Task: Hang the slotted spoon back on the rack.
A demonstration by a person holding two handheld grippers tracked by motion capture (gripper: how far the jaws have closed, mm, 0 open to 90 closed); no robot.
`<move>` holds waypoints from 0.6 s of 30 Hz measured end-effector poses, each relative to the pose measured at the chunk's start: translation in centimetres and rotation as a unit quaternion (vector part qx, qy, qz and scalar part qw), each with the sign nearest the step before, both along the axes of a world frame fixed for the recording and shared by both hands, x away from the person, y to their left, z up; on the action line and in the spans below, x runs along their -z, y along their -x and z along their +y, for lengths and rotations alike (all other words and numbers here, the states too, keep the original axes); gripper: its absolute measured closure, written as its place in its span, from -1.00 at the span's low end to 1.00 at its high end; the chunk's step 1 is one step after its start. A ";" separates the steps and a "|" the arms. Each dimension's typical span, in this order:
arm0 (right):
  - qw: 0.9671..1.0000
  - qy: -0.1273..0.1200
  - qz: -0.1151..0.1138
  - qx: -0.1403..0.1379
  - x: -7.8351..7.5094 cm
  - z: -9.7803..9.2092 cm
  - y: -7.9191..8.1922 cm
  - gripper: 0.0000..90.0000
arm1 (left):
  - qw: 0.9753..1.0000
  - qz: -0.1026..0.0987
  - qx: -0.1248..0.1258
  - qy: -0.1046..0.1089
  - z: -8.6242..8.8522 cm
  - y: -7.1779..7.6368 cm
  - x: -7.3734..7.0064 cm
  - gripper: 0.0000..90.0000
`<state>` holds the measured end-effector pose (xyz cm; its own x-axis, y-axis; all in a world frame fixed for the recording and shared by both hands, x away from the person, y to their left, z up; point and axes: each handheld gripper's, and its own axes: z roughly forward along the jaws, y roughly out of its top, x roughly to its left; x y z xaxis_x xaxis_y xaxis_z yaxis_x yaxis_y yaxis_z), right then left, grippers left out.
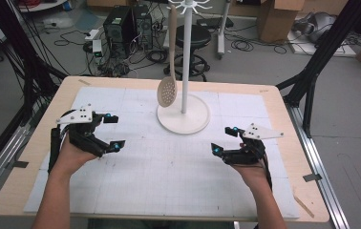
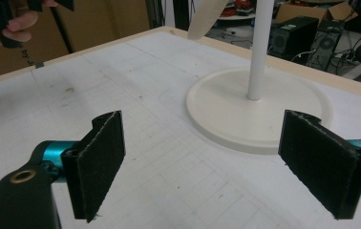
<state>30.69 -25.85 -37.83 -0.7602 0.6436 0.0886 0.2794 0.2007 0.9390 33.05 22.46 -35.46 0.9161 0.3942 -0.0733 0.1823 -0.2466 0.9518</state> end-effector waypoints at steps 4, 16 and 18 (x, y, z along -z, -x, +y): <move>1.000 0.003 0.002 -0.003 0.2 0.1 -0.1 -0.66 | 1.000 0.002 -0.002 -0.002 0.2 0.5 0.8 -0.96; 1.000 0.003 0.006 -0.008 0.6 0.1 -0.2 -0.66 | 1.000 0.008 -0.008 -0.029 0.2 1.2 2.0 -0.96; 1.000 0.003 0.007 -0.008 0.6 0.1 -0.2 -0.66 | 1.000 0.010 -0.010 -0.027 0.3 1.2 2.0 -0.96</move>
